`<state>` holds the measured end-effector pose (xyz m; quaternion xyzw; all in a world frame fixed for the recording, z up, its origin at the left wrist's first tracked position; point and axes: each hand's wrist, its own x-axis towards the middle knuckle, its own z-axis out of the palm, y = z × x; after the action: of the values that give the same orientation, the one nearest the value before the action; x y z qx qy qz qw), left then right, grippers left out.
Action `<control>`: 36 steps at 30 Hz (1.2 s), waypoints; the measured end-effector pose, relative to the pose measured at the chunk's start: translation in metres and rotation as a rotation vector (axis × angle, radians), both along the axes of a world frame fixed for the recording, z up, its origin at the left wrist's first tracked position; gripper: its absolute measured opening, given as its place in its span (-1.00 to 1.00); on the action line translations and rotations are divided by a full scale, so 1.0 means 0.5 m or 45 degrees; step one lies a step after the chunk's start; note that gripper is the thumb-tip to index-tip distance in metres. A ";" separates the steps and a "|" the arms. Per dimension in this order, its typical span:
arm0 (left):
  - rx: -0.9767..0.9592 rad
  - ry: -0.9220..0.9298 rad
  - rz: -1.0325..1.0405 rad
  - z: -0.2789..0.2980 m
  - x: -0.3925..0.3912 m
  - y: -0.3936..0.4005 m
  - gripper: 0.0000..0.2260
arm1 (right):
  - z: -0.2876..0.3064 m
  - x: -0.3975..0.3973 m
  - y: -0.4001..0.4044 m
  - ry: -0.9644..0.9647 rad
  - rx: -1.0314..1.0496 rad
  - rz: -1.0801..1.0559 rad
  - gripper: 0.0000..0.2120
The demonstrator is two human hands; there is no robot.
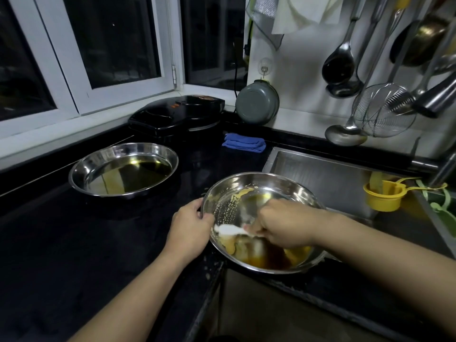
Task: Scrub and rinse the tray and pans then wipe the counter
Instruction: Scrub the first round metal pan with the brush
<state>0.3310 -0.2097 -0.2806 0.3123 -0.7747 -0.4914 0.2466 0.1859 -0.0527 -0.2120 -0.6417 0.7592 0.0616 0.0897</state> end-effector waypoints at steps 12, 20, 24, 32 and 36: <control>0.027 0.030 0.020 0.005 0.003 0.004 -0.72 | 0.009 -0.036 -0.004 0.022 0.012 -0.397 -0.76; -0.006 0.010 0.047 0.000 -0.001 0.003 -0.71 | 0.024 -0.086 0.003 0.219 -0.011 -0.550 -0.78; -0.003 0.011 0.054 -0.001 -0.003 0.003 -0.70 | 0.014 -0.094 0.008 0.193 0.021 -0.507 -0.75; -0.012 0.021 0.087 -0.006 -0.006 0.003 -0.70 | 0.016 -0.019 0.037 0.084 0.013 -0.338 -0.65; -0.007 0.021 0.094 -0.006 -0.005 0.003 -0.68 | 0.030 -0.087 0.027 0.182 -0.018 -0.577 -0.69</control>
<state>0.3286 -0.2083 -0.2835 0.3360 -0.7618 -0.4825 0.2719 0.1423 -0.0391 -0.1972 -0.4495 0.8887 0.0797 0.0427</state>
